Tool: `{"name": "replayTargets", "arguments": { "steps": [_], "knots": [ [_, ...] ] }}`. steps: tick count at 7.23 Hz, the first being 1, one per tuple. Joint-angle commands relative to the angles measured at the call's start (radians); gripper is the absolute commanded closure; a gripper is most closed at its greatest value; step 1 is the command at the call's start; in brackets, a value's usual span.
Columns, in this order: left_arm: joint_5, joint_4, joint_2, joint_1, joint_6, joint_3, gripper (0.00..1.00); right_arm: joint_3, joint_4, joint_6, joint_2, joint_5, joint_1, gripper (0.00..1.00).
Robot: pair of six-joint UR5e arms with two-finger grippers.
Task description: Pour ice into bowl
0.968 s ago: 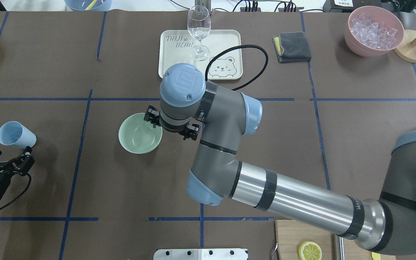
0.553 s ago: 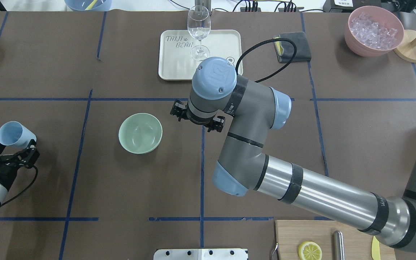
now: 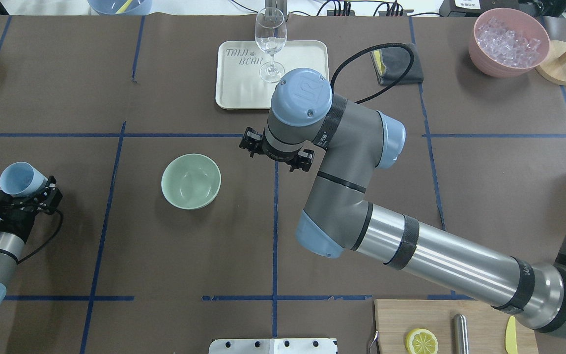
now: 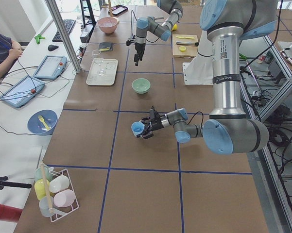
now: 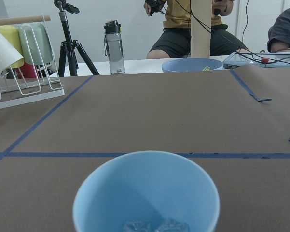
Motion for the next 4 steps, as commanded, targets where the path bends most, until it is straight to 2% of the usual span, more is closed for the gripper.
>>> {"name": "replayTargets", "arguments": {
  "steps": [1, 2, 4],
  "knots": [
    [-0.003, -0.001, -0.002, -0.011, 0.007, 0.005, 0.03, 0.001, 0.0, 0.0, 0.004, 0.0, 0.001, 0.0],
    [-0.003, -0.001, -0.002, -0.011, 0.005, 0.018, 0.08, 0.002, 0.0, 0.0, 0.005, 0.0, 0.001, 0.0],
    [-0.009, -0.003, -0.002, -0.011, 0.007, 0.018, 0.56, 0.002, 0.0, 0.0, 0.005, 0.0, 0.001, 0.0]
  ]
}}
